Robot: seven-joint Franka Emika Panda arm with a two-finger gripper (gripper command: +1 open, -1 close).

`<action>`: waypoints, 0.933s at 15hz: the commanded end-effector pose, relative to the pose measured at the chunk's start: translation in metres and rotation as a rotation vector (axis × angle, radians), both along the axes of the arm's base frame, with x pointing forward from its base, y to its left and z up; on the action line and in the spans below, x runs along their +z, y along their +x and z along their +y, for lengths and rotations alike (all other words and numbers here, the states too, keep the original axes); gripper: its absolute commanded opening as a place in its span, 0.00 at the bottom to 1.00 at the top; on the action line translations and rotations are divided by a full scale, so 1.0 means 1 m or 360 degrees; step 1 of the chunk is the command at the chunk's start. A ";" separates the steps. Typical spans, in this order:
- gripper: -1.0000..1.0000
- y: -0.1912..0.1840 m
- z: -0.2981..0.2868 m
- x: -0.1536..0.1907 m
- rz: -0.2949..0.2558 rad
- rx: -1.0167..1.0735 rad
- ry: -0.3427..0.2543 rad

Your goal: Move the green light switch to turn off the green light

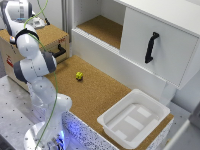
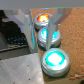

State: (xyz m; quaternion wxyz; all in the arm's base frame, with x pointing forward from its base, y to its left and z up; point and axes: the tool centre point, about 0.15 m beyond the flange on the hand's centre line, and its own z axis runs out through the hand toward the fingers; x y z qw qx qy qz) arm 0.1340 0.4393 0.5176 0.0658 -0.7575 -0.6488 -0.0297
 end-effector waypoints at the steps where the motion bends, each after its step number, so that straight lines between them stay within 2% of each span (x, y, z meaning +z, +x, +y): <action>1: 0.00 0.013 0.007 -0.033 0.0063 0.0001 0.0064; 6: 0.00 0.028 0.017 -0.066 0.0152 -0.0009 -0.0006; 11: 0.00 0.028 0.028 -0.100 0.0251 0.0014 -0.0126; 12: 0.00 0.022 0.030 -0.099 0.0248 0.0022 -0.0121; 14: 0.00 0.004 0.019 -0.056 0.0144 0.0035 -0.0030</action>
